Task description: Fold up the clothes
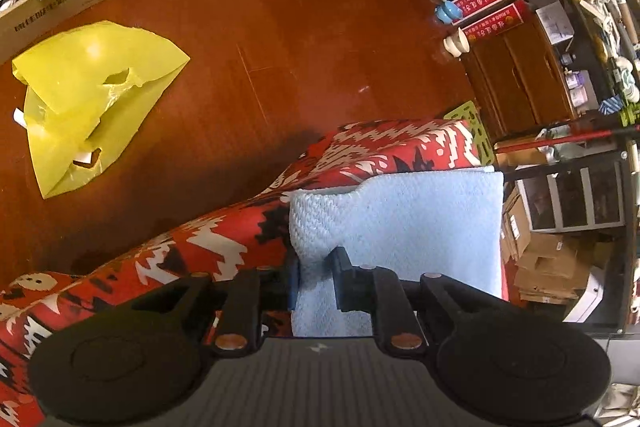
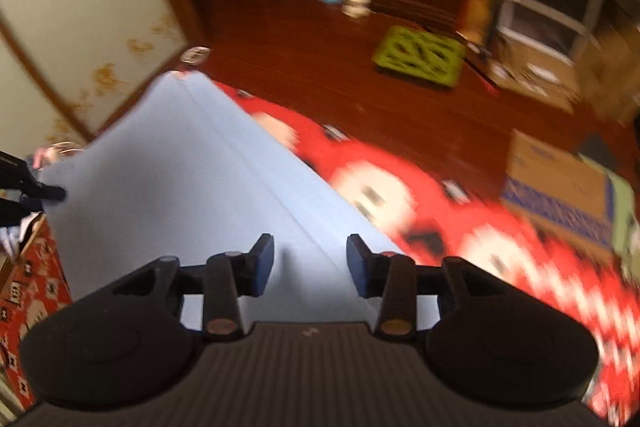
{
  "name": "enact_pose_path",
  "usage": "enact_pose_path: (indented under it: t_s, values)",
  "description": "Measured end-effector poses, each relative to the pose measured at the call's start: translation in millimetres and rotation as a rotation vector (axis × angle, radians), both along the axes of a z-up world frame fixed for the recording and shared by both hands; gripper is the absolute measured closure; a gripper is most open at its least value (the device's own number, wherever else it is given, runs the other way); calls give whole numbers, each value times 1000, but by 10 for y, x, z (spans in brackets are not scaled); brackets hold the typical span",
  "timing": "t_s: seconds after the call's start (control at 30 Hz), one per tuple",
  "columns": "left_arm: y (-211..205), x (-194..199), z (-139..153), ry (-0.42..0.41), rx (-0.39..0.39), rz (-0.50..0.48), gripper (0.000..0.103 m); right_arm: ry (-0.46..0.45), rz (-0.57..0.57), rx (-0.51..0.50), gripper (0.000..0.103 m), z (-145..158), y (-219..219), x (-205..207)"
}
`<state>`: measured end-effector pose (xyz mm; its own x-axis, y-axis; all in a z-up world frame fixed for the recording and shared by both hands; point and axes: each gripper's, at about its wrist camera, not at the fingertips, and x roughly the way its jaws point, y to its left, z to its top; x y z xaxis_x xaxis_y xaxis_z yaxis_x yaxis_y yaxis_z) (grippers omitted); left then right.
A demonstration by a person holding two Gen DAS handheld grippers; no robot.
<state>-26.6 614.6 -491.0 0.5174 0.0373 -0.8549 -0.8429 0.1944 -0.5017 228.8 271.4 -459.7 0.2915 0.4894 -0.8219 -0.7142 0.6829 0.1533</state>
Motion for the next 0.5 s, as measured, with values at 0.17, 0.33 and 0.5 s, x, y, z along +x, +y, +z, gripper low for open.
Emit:
enact_pose_path:
  t_s: [0.17,0.33,0.5]
  values:
    - [-16,9,17,3,13,-12,87,-15,134,69,59,-68,779,169]
    - [-53,21,69,-20,34,-31,87,7,208,72,60,-302,1434,319]
    - [-153,15,225,-84,62,-58,95,-22,219,48,100,-377,1549,247]
